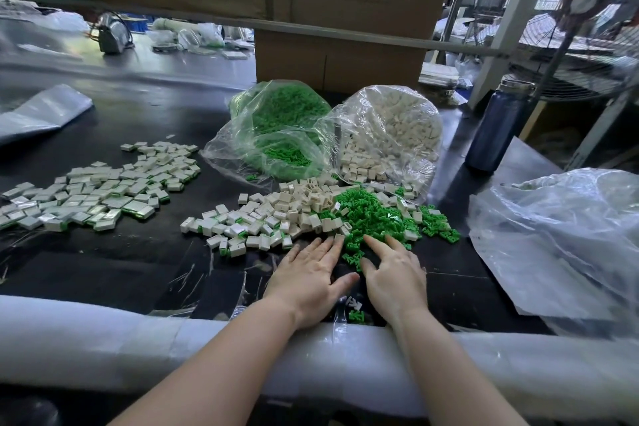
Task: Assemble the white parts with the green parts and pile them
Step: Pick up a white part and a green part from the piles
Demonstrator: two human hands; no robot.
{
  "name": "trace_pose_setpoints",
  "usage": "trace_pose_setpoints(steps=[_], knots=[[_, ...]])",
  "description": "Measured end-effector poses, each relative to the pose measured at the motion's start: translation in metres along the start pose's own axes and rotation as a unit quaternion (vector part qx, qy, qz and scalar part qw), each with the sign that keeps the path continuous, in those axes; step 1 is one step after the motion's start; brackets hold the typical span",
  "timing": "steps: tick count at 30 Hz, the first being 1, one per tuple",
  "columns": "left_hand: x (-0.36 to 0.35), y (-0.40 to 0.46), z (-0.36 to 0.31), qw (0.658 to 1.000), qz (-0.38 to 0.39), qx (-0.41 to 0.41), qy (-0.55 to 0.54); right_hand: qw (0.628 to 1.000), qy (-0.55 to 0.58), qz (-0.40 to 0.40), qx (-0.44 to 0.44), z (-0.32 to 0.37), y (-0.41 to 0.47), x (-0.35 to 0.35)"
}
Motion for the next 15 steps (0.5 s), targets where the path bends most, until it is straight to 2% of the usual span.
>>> trace_pose_setpoints(steps=[10, 15], knots=[[0.012, -0.008, 0.001, 0.984, -0.111, 0.000, -0.141, 0.992, 0.081, -0.019, 0.092, 0.001, -0.001, -0.003], [0.013, -0.009, 0.004, 0.977, -0.145, 0.016, -0.153, 0.987, 0.133, -0.046, 0.076, 0.002, -0.003, -0.001]])
Point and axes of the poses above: each hand's wrist, its own y-axis towards the middle knuckle, its own x-axis out of the back of the hand, z = x × y, the point moved 2 cm from there along y, towards the middle knuckle, and after that the axes turned 15 degrees about x, right-handed, at the moved point
